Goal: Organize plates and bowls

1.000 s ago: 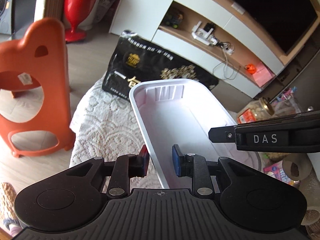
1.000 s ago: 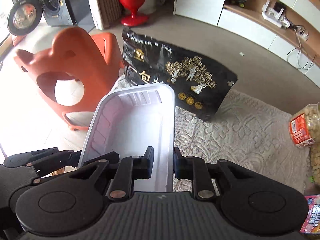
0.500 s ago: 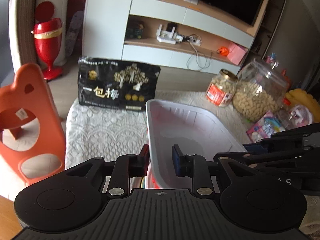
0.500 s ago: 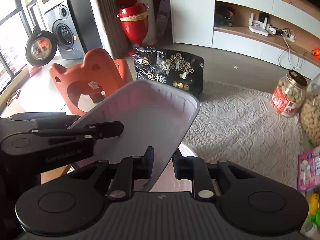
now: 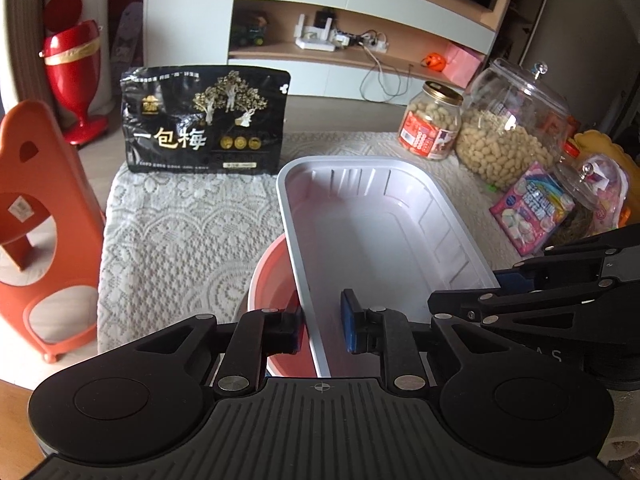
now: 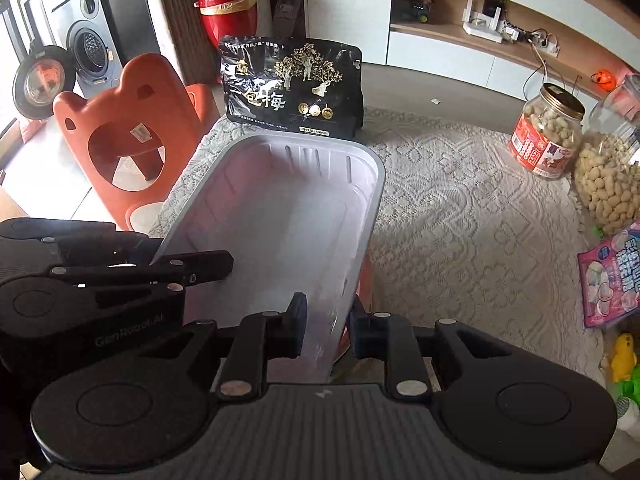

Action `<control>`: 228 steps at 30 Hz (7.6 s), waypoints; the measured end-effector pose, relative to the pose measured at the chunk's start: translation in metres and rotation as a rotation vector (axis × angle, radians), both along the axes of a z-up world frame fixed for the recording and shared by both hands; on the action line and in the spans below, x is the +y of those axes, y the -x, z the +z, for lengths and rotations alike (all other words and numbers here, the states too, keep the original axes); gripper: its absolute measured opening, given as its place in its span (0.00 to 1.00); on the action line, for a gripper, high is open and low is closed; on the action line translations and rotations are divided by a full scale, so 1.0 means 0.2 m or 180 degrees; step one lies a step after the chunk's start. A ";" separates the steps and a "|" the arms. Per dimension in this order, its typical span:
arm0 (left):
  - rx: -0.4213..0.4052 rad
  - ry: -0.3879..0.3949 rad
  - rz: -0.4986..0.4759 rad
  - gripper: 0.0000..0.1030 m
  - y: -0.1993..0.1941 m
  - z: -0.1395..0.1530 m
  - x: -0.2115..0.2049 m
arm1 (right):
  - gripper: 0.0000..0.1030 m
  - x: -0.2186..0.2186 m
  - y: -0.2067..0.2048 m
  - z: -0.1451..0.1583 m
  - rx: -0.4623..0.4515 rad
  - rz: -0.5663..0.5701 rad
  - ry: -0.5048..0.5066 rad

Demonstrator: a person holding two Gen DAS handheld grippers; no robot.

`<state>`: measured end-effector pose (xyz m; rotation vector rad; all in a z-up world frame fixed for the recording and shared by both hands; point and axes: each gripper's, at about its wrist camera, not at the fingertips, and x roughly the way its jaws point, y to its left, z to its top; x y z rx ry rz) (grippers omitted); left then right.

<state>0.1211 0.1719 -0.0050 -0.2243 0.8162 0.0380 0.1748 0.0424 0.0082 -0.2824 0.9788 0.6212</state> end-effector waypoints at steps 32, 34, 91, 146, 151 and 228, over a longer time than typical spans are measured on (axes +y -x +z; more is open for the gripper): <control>-0.0028 0.0212 0.0195 0.21 0.02 0.08 0.13 | 0.22 -0.13 -0.14 -0.02 0.0264 -0.0384 -0.0528; 0.0011 0.0224 0.0222 0.21 0.01 0.06 0.14 | 0.22 -0.10 -0.14 -0.01 0.0177 -0.0342 -0.0520; 0.0036 0.0119 -0.0060 0.20 0.05 0.12 0.01 | 0.22 -0.11 -0.04 0.00 0.0283 -0.0219 -0.0322; 0.0202 0.0311 0.0082 0.20 0.11 0.18 0.07 | 0.25 -0.15 0.02 0.04 0.0285 -0.0200 -0.0483; 0.0140 0.0213 0.0142 0.20 0.15 0.19 0.05 | 0.25 -0.19 0.02 0.04 0.0243 -0.0210 -0.0562; -0.0617 -0.0499 0.0812 0.16 1.01 -0.08 -0.84 | 0.60 -0.80 0.87 -0.20 -0.0520 -0.0049 -0.0868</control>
